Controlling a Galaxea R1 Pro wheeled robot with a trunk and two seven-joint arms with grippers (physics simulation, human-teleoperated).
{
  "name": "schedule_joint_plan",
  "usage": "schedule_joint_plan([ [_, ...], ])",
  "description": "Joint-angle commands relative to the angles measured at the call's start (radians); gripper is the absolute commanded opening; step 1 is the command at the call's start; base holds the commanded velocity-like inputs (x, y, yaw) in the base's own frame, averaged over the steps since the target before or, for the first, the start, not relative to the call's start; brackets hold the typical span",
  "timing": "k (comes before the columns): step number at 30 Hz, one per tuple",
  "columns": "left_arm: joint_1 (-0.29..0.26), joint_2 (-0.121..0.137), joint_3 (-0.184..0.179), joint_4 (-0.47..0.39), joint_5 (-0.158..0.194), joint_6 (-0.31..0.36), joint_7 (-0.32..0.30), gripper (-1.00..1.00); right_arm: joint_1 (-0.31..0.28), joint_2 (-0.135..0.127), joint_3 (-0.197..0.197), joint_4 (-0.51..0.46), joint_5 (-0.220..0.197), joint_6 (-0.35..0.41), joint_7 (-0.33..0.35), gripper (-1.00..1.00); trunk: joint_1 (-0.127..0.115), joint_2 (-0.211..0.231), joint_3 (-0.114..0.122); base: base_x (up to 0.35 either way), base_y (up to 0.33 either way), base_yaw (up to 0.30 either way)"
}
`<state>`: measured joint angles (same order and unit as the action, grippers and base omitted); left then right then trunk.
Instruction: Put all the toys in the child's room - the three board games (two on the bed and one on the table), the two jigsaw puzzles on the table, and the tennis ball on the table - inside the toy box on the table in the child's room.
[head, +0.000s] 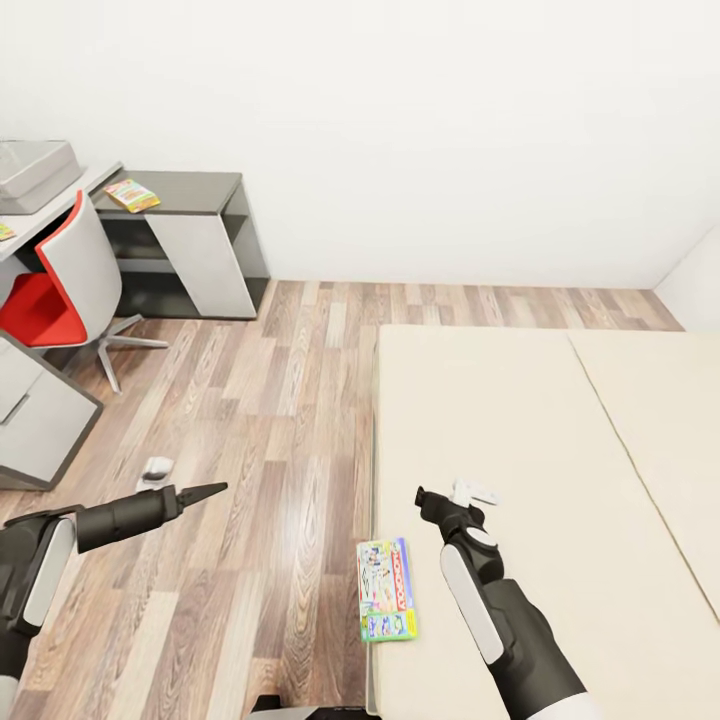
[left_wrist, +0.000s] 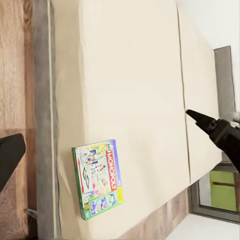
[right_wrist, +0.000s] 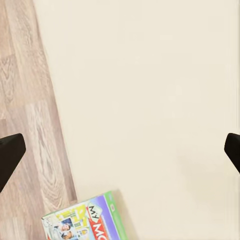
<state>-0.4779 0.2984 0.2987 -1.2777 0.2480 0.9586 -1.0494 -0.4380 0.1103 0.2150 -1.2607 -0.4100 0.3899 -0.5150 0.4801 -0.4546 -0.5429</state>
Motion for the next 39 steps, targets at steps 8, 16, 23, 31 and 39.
schedule_joint_plan([
  [8, -0.003, -0.007, -0.007, 0.0, 0.001, -0.014, 0.198, 1.0, -0.001, -0.001, 0.001, 0.012, -0.007, -0.005, -0.008, 1.0, 0.001, -0.001, 0.012, 0.0, 0.0, 0.0],
  [16, -0.005, -0.011, -0.011, 0.0, 0.001, -0.043, 0.363, 1.0, -0.001, -0.003, 0.001, 0.034, -0.007, -0.048, -0.007, 1.0, 0.001, -0.001, 0.025, 0.0, 0.0, 0.0],
  [23, -0.007, -0.024, -0.042, 0.0, 0.001, -0.069, 0.492, 1.0, -0.001, -0.003, 0.002, 0.057, -0.005, -0.071, -0.007, 1.0, 0.001, -0.001, 0.037, 0.0, 0.0, 0.0],
  [31, -0.008, -0.031, -0.074, 0.0, 0.002, -0.076, 0.577, 1.0, -0.001, -0.003, 0.002, 0.06, -0.004, -0.075, -0.007, 1.0, 0.001, -0.001, 0.05, 0.0, 0.0, 0.0],
  [39, -0.008, -0.033, -0.076, 0.0, 0.001, -0.076, 0.589, 1.0, -0.001, -0.003, 0.004, 0.06, -0.004, -0.075, -0.007, 1.0, 0.001, -0.001, 0.064, 0.0, 0.0, 0.0],
])
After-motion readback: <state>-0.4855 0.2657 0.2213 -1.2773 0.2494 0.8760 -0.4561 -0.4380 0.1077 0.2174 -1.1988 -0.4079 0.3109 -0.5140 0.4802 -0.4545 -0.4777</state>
